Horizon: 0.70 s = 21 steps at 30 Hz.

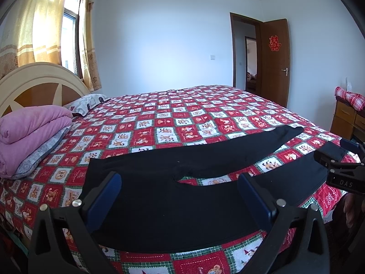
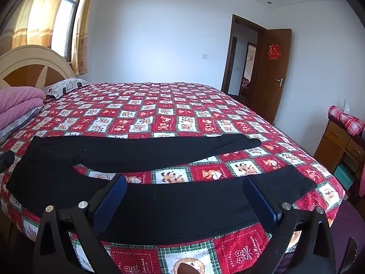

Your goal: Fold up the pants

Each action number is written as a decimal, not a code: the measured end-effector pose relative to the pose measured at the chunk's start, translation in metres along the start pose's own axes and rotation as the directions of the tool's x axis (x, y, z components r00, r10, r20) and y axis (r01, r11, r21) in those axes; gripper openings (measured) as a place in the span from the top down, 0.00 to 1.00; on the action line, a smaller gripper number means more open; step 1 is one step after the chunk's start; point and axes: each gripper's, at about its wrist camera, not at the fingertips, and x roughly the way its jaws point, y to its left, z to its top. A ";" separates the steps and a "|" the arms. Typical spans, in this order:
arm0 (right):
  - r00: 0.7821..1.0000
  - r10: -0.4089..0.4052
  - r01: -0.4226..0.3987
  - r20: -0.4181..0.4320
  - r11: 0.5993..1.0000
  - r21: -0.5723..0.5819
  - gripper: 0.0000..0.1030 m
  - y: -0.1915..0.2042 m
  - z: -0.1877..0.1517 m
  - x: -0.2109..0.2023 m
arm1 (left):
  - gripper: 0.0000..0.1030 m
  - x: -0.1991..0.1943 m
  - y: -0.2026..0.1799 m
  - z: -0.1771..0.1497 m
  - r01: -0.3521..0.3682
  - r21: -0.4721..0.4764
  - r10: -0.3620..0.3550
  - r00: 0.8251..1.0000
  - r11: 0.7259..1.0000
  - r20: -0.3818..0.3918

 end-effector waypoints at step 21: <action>1.000 0.003 -0.003 -0.023 1.000 0.003 0.01 -0.001 -0.006 0.009 | 0.00 0.008 -0.001 -0.005 0.002 -0.007 -0.002 1.000 1.000 -0.025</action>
